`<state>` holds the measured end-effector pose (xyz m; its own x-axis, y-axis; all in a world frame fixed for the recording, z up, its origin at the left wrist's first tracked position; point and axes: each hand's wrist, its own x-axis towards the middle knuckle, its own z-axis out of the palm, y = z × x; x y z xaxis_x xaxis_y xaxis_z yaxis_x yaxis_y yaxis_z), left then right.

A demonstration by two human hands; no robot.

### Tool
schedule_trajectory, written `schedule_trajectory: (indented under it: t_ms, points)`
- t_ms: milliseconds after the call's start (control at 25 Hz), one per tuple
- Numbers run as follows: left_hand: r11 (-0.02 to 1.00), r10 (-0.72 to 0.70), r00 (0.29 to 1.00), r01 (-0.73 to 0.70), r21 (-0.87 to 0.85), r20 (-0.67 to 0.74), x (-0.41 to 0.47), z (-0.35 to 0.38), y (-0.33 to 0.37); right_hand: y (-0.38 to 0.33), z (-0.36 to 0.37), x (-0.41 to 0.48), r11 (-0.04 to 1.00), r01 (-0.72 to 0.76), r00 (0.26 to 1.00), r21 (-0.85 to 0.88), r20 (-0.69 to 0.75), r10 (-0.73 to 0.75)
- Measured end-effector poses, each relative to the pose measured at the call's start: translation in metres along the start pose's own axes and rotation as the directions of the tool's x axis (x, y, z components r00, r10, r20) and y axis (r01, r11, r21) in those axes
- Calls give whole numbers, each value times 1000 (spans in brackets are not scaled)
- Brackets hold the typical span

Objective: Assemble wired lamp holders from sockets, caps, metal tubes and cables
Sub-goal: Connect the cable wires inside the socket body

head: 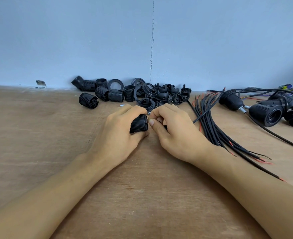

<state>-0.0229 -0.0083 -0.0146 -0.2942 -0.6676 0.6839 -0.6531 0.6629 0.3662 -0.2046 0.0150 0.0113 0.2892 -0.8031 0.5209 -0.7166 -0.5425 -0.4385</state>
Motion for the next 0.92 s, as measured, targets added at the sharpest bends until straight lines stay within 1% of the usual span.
schedule_trajectory:
  t_ms: [120, 280, 440, 560, 800, 920]
  points:
    - [1000, -1, 1000, 1, -12, -1, 0, 0, 0, -1, 2, -1, 1000, -6, 1000, 20, -8, 7]
    - [999, -22, 1000, 22, -33, 4, 0, -1, 1, -3, 4, -3, 999, -30, 999, 36, 15, 30]
    - [1000, 2, 1000, -2, -18, 5, 0, -1, 3, -5, 3, -4, 999, -36, 999, 40, 18, 35]
    - [1000, -6, 1000, 7, -17, 5, 0, -1, 2, -3, 2, -3, 997, -55, 999, 55, 0, 55]
    - [998, -56, 998, 56, -34, 11, 0, 0, 0, -3, -4, -3, 962, -170, 983, 213, -30, 181]
    - [995, -85, 996, 86, -50, 5, 0, -2, -2, -2, -6, -3, 957, -199, 978, 211, -23, 209]
